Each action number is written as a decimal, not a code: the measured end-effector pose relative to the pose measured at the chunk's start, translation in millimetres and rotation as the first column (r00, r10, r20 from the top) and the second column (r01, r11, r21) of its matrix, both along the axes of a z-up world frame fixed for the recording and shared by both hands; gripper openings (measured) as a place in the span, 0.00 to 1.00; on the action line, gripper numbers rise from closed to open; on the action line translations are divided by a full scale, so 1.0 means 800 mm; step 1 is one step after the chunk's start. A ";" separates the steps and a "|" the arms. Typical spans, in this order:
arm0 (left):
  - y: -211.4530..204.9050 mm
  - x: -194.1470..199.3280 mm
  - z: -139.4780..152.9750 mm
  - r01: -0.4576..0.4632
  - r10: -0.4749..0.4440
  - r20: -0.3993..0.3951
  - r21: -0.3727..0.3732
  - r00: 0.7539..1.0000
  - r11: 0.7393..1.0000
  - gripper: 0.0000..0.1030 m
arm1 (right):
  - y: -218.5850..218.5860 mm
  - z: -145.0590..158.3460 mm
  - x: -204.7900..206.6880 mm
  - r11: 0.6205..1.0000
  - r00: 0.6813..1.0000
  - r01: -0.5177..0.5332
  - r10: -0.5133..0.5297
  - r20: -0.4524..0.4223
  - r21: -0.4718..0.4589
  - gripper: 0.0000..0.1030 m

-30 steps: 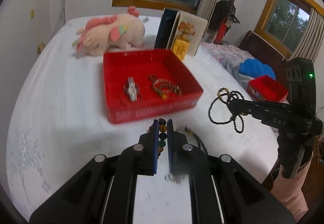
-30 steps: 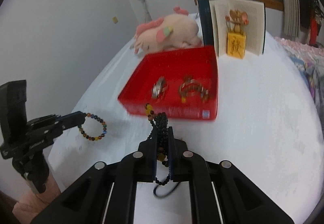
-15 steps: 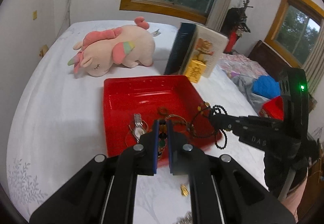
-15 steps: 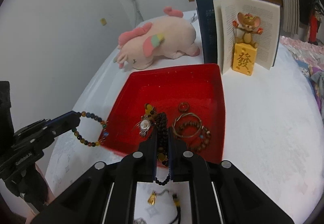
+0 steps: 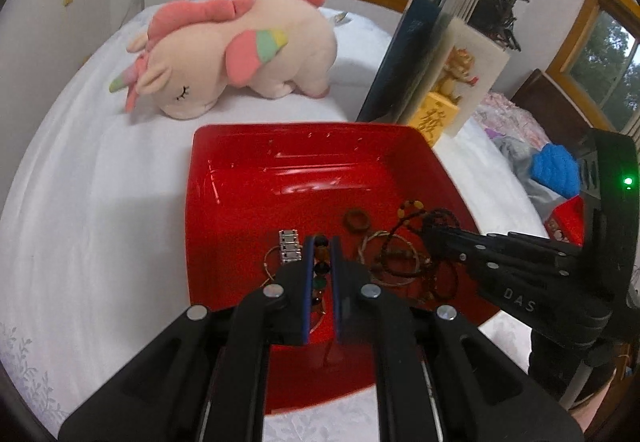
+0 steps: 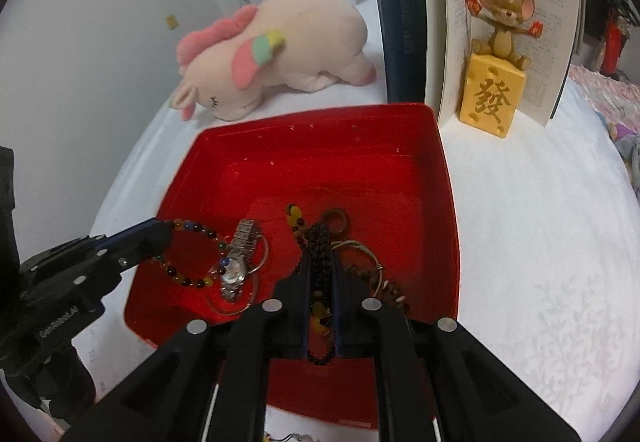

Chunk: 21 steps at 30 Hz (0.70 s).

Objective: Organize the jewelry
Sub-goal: 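Carry both pieces into the red tin and open both grippers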

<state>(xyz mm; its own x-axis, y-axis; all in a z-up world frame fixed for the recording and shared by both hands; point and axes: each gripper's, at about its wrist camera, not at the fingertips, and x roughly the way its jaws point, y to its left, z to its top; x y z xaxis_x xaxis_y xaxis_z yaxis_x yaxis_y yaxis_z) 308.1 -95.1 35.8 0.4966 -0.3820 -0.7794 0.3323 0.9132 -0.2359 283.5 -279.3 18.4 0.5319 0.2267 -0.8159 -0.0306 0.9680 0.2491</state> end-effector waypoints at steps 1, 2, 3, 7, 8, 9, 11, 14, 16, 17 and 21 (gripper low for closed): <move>-0.001 0.004 -0.004 -0.002 0.002 -0.005 0.006 1.000 1.000 0.06 | -0.001 -0.003 0.003 1.000 1.000 0.004 -0.004 -0.005 -0.006 0.08; -0.001 0.007 -0.007 -0.002 0.002 -0.010 0.010 1.000 1.000 0.06 | -0.002 -0.006 0.005 1.000 1.000 0.010 -0.011 -0.008 -0.018 0.08; -0.002 0.010 -0.011 -0.005 0.005 -0.015 0.018 1.000 1.000 0.06 | -0.003 -0.008 0.007 1.000 1.000 0.014 -0.015 -0.010 -0.023 0.08; -0.002 0.020 -0.022 -0.010 0.011 -0.028 0.034 1.000 0.999 0.06 | -0.006 -0.017 0.014 0.999 0.999 0.019 -0.019 -0.028 -0.028 0.08; -0.003 0.021 -0.023 -0.009 0.010 -0.029 0.038 1.000 0.999 0.06 | -0.006 -0.019 0.015 0.999 0.999 0.014 -0.015 -0.034 -0.030 0.10; -0.003 0.023 -0.025 -0.006 0.007 -0.035 0.036 0.999 0.999 0.06 | -0.006 -0.021 0.016 1.000 0.999 0.013 -0.014 -0.036 -0.028 0.12; -0.001 0.026 -0.029 0.002 -0.001 -0.062 0.019 0.998 1.000 0.08 | -0.006 -0.018 0.014 0.999 0.999 0.026 -0.027 -0.018 -0.038 0.26; 0.003 0.026 -0.028 0.002 -0.002 -0.072 0.004 0.997 1.000 0.26 | -0.006 -0.006 0.005 0.998 0.999 0.040 -0.039 0.022 -0.056 0.36; 0.006 0.021 -0.024 -0.006 0.006 -0.056 0.003 0.998 1.000 0.35 | -0.007 0.001 0.001 0.998 0.999 0.039 -0.037 0.036 -0.043 0.36; 0.007 0.018 -0.020 -0.008 0.008 -0.044 0.009 0.999 1.000 0.35 | -0.007 0.004 -0.001 0.999 0.998 0.037 -0.036 0.043 -0.038 0.36; 0.009 -0.001 0.000 -0.009 0.009 0.008 0.006 1.000 1.000 0.45 | -0.006 0.020 -0.016 0.999 0.997 0.028 -0.026 0.074 -0.034 0.36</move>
<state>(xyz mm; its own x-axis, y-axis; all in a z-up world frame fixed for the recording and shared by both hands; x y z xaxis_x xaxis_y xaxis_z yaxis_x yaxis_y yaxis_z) 307.3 -88.2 35.6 0.5059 -0.3732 -0.7777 0.3259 0.9174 -0.2282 270.6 -283.9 34.0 0.5966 0.1832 -0.7814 -0.0212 0.9768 0.2129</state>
